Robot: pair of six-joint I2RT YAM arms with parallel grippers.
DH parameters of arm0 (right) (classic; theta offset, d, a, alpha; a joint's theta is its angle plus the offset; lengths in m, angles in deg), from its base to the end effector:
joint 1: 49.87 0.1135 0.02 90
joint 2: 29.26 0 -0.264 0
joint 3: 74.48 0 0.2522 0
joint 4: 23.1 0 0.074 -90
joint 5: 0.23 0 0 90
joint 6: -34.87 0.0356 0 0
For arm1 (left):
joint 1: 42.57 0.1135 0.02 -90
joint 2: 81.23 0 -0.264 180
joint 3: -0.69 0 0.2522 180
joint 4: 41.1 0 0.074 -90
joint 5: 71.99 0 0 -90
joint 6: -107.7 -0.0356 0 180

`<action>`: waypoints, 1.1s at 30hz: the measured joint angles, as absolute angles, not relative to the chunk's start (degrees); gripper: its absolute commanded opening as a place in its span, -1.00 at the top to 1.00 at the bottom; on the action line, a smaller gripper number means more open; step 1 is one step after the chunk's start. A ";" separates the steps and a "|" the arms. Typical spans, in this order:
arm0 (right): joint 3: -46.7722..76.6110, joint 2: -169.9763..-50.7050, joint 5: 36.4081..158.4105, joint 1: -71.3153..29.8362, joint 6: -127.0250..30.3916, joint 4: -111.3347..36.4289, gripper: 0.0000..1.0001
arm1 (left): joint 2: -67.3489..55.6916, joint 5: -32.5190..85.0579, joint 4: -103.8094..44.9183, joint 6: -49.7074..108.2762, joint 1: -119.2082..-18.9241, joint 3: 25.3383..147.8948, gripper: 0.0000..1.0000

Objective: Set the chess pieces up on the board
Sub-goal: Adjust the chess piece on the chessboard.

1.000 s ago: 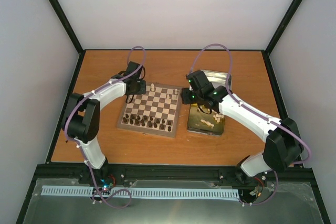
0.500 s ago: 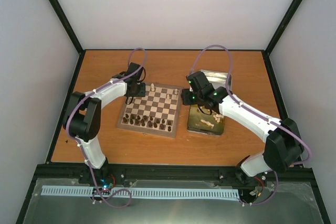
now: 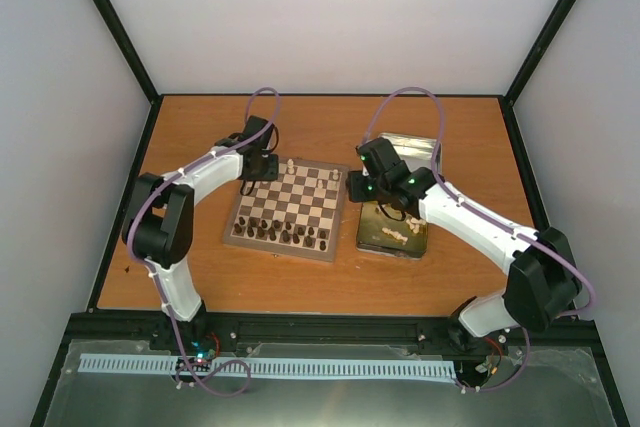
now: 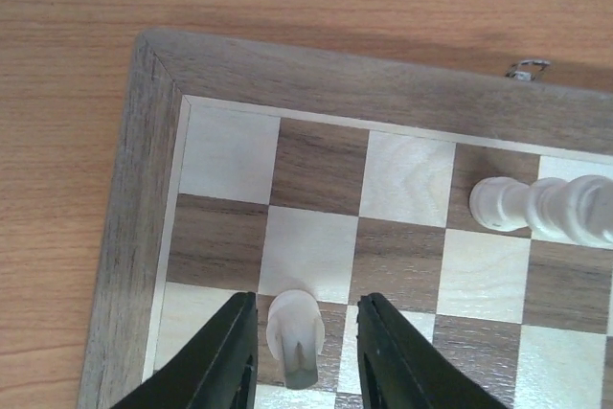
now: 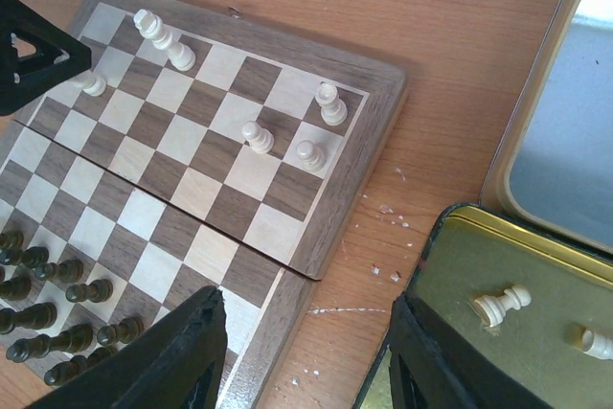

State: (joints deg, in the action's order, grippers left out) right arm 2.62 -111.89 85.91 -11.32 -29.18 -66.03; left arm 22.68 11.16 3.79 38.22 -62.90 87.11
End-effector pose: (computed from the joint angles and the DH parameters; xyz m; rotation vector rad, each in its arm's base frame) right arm 0.2438 0.1912 0.2690 -0.2387 2.4489 0.4278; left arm 0.3528 -0.1262 0.1971 -0.0433 2.6480 -0.0786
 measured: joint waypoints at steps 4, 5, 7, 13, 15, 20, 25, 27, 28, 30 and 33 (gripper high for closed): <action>2.53 -111.37 85.69 -11.32 -29.18 -65.98 0.06 | 23.91 11.13 4.23 38.15 -62.86 87.53 0.63; 2.53 -111.21 85.65 -11.32 -29.15 -65.98 0.06 | 24.21 11.16 4.32 38.22 -62.86 87.66 0.73; 2.48 -110.82 85.39 -11.32 -29.15 -65.96 0.06 | 24.76 11.13 4.41 38.24 -62.84 87.77 0.89; 2.05 -109.64 84.23 -11.32 -28.83 -65.83 0.06 | 24.96 11.00 3.92 37.23 -62.84 88.14 0.95; 1.85 -109.25 83.97 -11.32 -28.70 -65.72 0.05 | 25.02 10.74 3.88 36.73 -62.82 88.31 0.95; 0.87 -108.20 82.87 -11.39 -28.21 -65.48 0.05 | 27.78 10.28 2.92 35.88 -62.82 92.58 0.94; 0.82 -108.15 82.70 -11.61 -28.06 -65.50 0.05 | 30.42 10.02 2.04 35.75 -62.82 94.87 0.92; 0.82 -108.15 82.68 -11.61 -28.06 -65.50 0.05 | 31.03 9.56 1.94 35.75 -62.82 94.89 0.89; 0.82 -108.15 82.68 -11.61 -28.06 -65.50 0.05 | 31.10 9.41 1.83 35.75 -62.82 95.07 0.88; 0.80 -108.15 82.68 -11.63 -28.04 -65.50 0.05 | 31.25 9.12 1.80 35.75 -62.82 95.18 0.85; 0.71 -108.15 82.70 -11.63 -28.02 -65.50 0.05 | 31.65 8.53 1.70 35.75 -62.82 95.53 0.84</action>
State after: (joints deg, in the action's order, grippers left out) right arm 0.71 -108.15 82.70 -11.63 -28.02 -65.50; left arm 31.65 8.53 1.70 35.75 -62.82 95.53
